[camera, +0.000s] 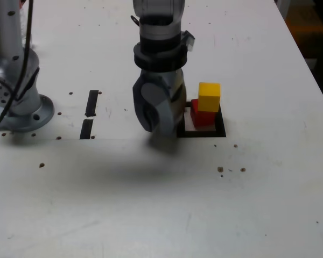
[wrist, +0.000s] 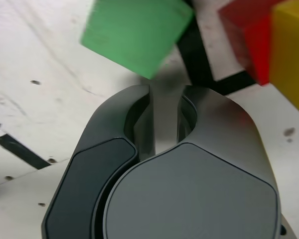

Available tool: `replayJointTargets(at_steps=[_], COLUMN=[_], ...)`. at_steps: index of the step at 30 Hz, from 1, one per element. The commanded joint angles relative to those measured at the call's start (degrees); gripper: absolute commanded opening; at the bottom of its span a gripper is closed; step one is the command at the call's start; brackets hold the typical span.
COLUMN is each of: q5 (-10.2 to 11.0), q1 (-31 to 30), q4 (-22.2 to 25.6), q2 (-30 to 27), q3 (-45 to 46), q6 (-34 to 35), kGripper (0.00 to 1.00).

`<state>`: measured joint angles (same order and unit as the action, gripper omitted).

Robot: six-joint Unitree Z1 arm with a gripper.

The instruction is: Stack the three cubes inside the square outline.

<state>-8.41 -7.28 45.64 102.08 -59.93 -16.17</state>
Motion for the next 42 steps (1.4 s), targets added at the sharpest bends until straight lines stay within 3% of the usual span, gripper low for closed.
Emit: replayJointTargets(at_steps=[1, 5, 13, 23, 42], q5=[-0.5, -1.2, -0.7, 2.8, 3.6], q1=[0.1, 0.1, 0.2, 2.2, 10.7], q4=[-0.2, -0.2, -0.1, 1.2, 0.1], q2=[-1.2, -3.5, -6.6, -9.0, -7.4], q3=[0.8, 2.4, 2.9, 3.6, -0.2], q6=[0.4, 2.1, 5.6, 11.2, 12.6], kGripper=[0.30, 0.45, 0.58, 0.65, 0.70])
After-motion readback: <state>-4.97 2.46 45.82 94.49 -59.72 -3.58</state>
